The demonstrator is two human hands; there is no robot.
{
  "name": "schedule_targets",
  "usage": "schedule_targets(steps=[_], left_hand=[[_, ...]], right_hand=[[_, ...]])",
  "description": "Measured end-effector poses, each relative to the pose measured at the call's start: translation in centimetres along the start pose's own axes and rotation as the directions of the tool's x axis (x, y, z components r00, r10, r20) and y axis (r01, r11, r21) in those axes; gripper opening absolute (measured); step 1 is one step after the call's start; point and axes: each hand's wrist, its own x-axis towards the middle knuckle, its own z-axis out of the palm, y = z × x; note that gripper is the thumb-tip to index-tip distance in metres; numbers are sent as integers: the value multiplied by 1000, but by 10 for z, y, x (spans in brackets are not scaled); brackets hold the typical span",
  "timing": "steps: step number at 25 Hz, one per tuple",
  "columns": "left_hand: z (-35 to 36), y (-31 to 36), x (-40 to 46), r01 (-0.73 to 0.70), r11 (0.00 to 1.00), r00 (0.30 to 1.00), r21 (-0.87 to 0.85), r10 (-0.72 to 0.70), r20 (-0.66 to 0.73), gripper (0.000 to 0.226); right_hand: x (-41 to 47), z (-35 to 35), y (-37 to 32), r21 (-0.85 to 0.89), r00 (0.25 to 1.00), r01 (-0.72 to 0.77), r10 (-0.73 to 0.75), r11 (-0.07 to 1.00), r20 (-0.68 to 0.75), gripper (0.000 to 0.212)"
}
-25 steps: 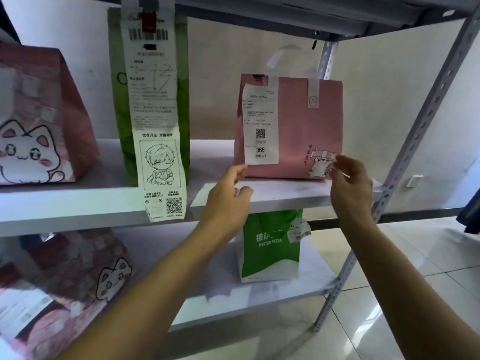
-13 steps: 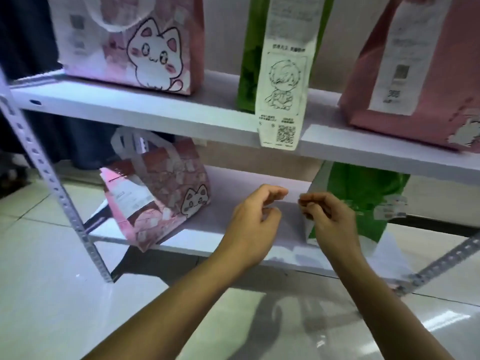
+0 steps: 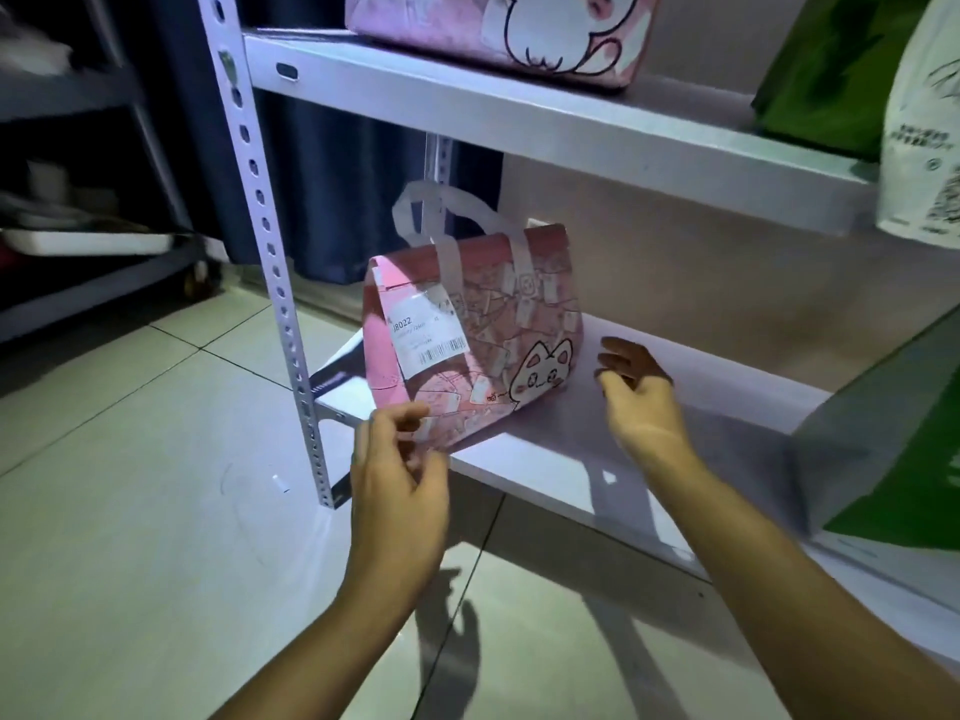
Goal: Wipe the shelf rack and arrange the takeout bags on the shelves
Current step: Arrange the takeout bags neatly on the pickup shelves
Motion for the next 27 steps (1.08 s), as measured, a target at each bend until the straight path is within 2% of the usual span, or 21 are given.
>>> schedule_targets(steps=[1, 3, 5, 7, 11, 14, 18, 24, 27], left_hand=[[-5, -10, 2, 37, 999, 998, -4, -37, -47, 34], [-7, -25, 8, 96, 995, 995, 16, -96, -28, 42], [-4, -34, 19, 115, 991, 993, 68, -117, 27, 43], [1, -37, 29, 141, 989, 988, 54, -144, 56, 40], [6, -41, 45, 163, 986, 981, -22, -159, 107, 38], [20, -41, 54, 130, 991, 968, 3, -128, 215, 45], [63, -34, 58, 60, 997, 938, 50, -74, 340, 54], [112, -31, 62, 37, 993, 908, 111, -79, 412, 36], [124, -32, 64, 39, 992, 913, 123, -85, 399, 35]], right_hand=[[12, 9, -1, 20, 1000, -14, 13, 1000, 14, 33], [35, 22, -5, 44, 997, -52, 49, 998, 65, 47], [49, 33, -8, -22, 989, -86, 88, 996, 123, 46], [50, 41, -6, -67, 983, -61, 72, 996, 168, 37], [28, 33, 13, -2, 998, -14, 14, 1000, 67, 25], [5, -4, 37, 111, 1000, -13, 14, 994, -13, 33], [-16, -64, 67, 97, 996, 19, -10, 995, -92, 33], [-28, -100, 90, 199, 992, 6, 19, 980, -124, 30], [-29, -107, 97, 176, 989, 21, 5, 984, -145, 34]])
